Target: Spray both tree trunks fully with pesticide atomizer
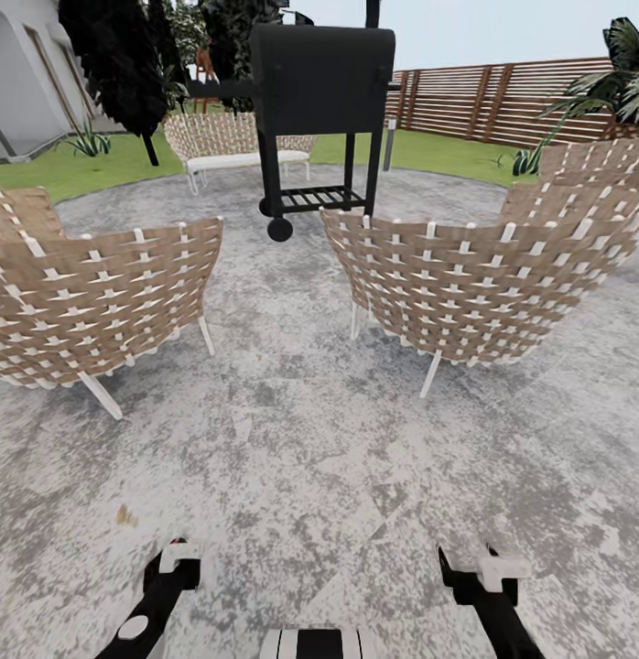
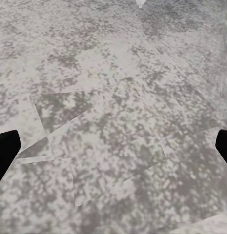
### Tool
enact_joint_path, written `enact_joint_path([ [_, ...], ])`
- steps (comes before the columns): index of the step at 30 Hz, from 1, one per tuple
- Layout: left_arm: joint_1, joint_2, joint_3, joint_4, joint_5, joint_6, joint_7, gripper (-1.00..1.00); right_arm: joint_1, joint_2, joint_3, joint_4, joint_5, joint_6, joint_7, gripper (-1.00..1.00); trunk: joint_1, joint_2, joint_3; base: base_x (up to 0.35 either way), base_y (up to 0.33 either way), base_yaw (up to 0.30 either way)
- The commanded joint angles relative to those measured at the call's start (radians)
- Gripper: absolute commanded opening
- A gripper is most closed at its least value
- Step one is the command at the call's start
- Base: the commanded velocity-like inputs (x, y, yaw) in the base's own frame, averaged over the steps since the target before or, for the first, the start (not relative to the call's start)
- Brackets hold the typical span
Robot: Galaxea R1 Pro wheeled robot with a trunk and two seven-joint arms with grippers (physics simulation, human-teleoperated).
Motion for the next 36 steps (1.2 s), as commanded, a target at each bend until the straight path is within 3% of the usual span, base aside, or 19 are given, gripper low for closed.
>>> enact_joint_path([
  [1, 0.013, 0.001, 0.001, 0.000, -0.001, 0.000, 0.002, -1.00, 0.016, 0.000, -0.006, 0.002, 0.000, -0.008, 0.000, 1.00, 0.000, 0.000, 0.006, 0.000, 0.000, -0.028],
  [7, 0.066, 0.002, 0.004, 0.000, -0.001, -0.002, 0.006, -1.00, 0.057, 0.000, -0.015, 0.049, 0.000, -0.040, 0.004, 1.00, -0.003, 0.002, 0.038, 0.000, 0.000, -0.010],
  [13, 0.088, 0.007, 0.005, 0.001, -0.001, -0.002, 0.007, -1.00, 0.065, 0.004, -0.013, 0.132, 0.000, -0.085, 0.007, 1.00, -0.006, 0.003, 0.071, 0.000, 0.000, -0.001],
  [16, 0.128, 0.012, 0.006, -0.006, 0.001, -0.004, 0.006, -1.00, 0.066, 0.009, -0.008, 0.141, 0.002, -0.092, 0.008, 1.00, -0.007, 0.004, 0.087, 0.000, 0.000, 0.000],
  [36, 0.134, 0.034, 0.008, 0.000, 0.028, -0.005, 0.006, -1.00, 0.066, 0.011, -0.005, 0.172, 0.000, -0.121, 0.008, 1.00, -0.016, 0.008, 0.188, 0.000, 0.000, 0.000],
])
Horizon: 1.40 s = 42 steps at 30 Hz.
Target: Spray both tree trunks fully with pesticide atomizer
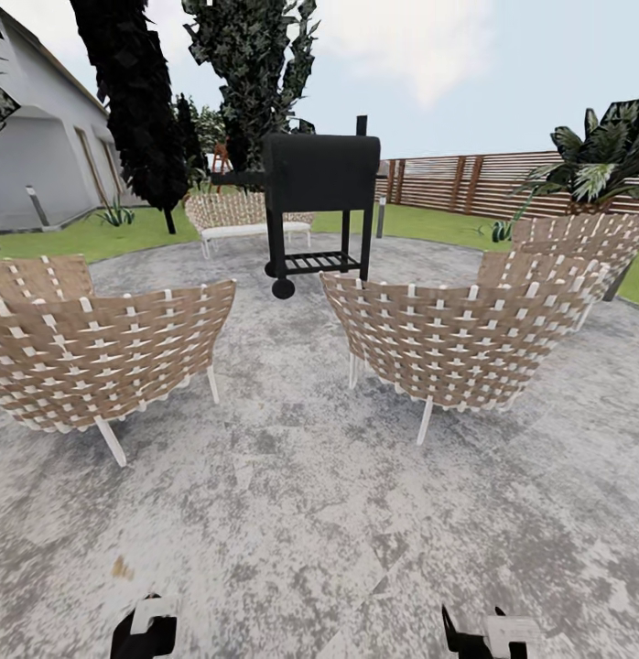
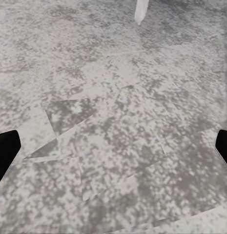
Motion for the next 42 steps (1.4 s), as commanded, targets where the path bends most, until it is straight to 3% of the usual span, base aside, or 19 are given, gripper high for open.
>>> enact_joint_path([
  [1, 0.000, 0.001, 0.000, 0.000, 0.000, 0.000, 0.000, -1.00, 0.000, 0.000, 0.001, 0.000, 0.000, -0.003, -0.001, 1.00, 0.000, 0.000, 0.004, 0.000, 0.000, 0.000],
  [11, 0.001, 0.000, 0.000, 0.001, 0.001, -0.002, 0.000, -1.00, 0.000, -0.003, 0.000, 0.007, 0.001, -0.093, -0.003, 1.00, -0.012, 0.016, 0.041, 0.000, 0.000, 0.000],
  [26, 0.002, 0.000, 0.000, 0.002, 0.001, -0.002, 0.000, -1.00, 0.000, -0.006, 0.000, 0.007, 0.003, -0.099, -0.003, 1.00, -0.069, 0.121, 0.088, 0.000, 0.000, 0.001],
  [35, 0.002, 0.000, 0.000, 0.003, 0.002, -0.002, 0.000, -1.00, 0.000, -0.006, 0.000, 0.009, 0.004, -0.099, -0.003, 1.00, -0.104, 0.184, 0.120, 0.000, 0.000, 0.149],
  [42, 0.002, 0.000, -0.001, 0.002, 0.001, -0.003, 0.000, -1.00, 0.000, -0.006, 0.000, 0.009, 0.005, -0.099, -0.003, 1.00, -0.104, 0.184, 0.125, 0.000, 0.000, 0.232],
])
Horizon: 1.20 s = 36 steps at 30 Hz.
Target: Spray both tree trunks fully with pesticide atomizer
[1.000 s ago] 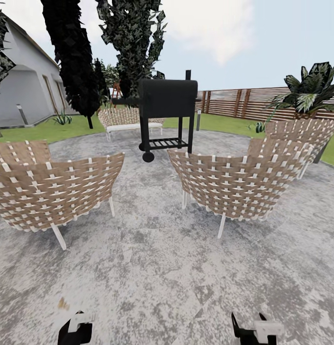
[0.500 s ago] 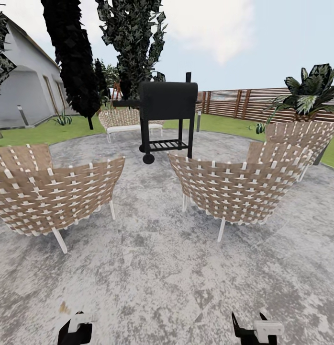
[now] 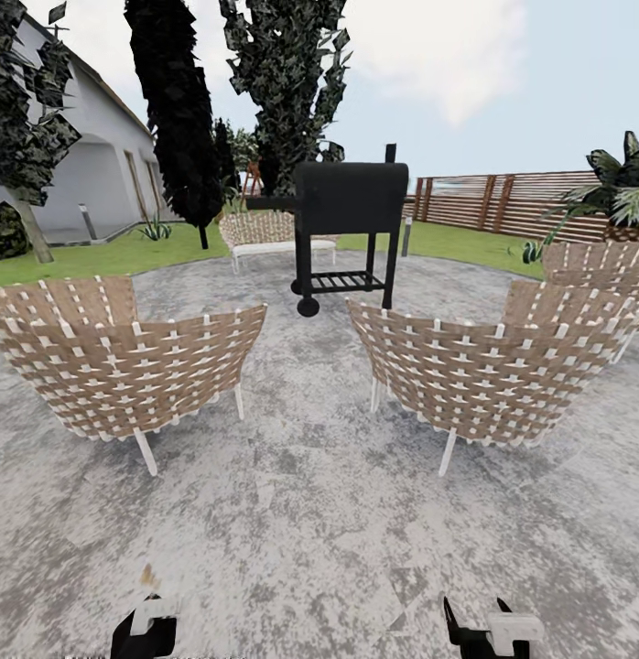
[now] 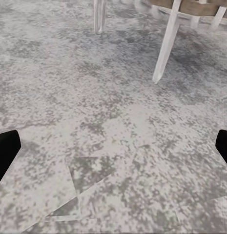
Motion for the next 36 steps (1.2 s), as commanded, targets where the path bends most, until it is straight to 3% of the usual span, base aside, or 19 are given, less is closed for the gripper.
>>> enact_joint_path([
  [1, 0.000, 0.000, 0.000, 0.000, 0.000, 0.000, 0.000, -1.00, 0.000, 0.000, 0.000, 0.000, 0.000, 0.000, 0.000, 1.00, 0.000, 0.000, 0.001, 0.000, 0.000, 0.235],
  [6, 0.000, -0.001, 0.000, 0.000, 0.000, 0.000, 0.000, -1.00, 0.000, 0.001, 0.000, 0.000, 0.000, 0.000, 0.000, 1.00, 0.000, 0.000, 0.005, -0.114, 0.000, 0.235],
  [25, 0.000, -0.001, 0.000, 0.001, 0.000, 0.000, 0.000, -1.00, 0.000, 0.002, 0.000, 0.001, 0.020, 0.000, 0.000, 1.00, 0.000, 0.000, 0.020, -0.332, 0.000, 0.235],
  [36, 0.000, 0.000, 0.000, 0.001, 0.000, 0.001, 0.000, -1.00, 0.000, 0.002, 0.000, 0.002, 0.020, 0.000, 0.000, 1.00, 0.000, 0.000, 0.029, -0.318, 0.143, 0.236],
])
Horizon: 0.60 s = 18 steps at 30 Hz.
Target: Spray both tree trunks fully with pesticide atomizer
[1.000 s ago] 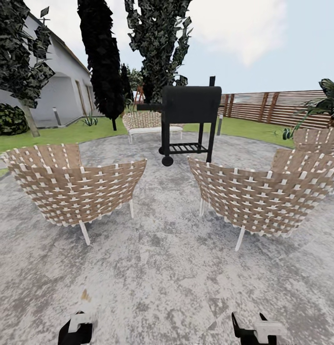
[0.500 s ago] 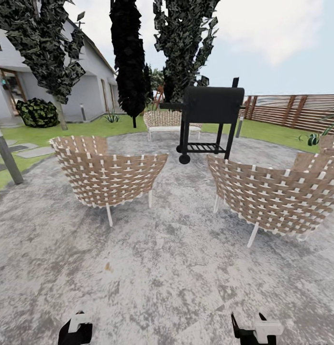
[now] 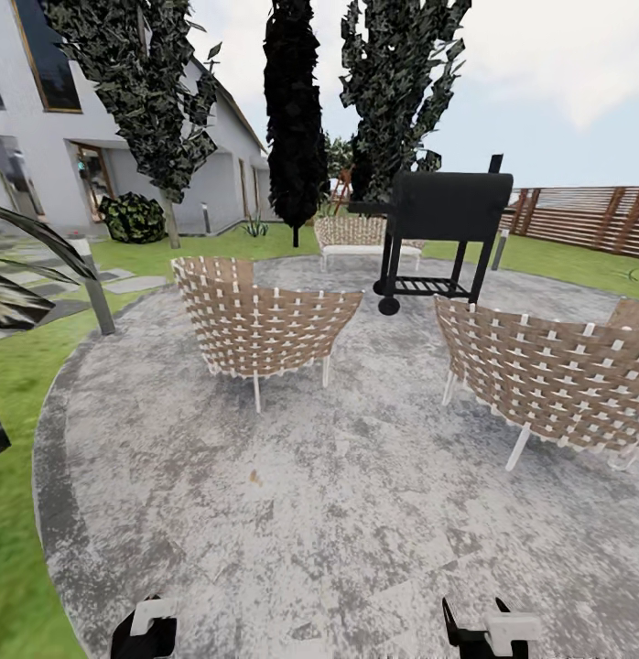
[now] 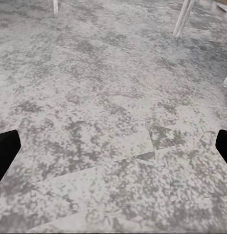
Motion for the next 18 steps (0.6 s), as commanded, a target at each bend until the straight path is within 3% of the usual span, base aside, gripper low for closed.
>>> enact_joint_path([
  [1, 0.000, 0.000, 0.000, 0.000, 0.000, 0.000, 0.000, -1.00, 0.000, 0.000, 0.000, 0.000, 0.000, 0.000, 0.000, 1.00, 0.000, 0.000, 0.001, -0.311, 0.098, 0.236],
  [9, 0.000, -0.001, 0.000, 0.000, 0.000, 0.000, 0.000, -1.00, 0.000, 0.000, 0.000, 0.000, 0.000, 0.000, 0.000, 1.00, 0.000, 0.000, 0.007, -0.284, 0.015, 0.236],
  [18, 0.000, -0.001, -0.001, 0.000, -0.001, -0.002, 0.000, -1.00, 0.000, 0.000, 0.000, 0.001, 0.000, 0.000, 0.000, 1.00, 0.000, 0.000, 0.015, -0.206, -0.169, 0.237],
])
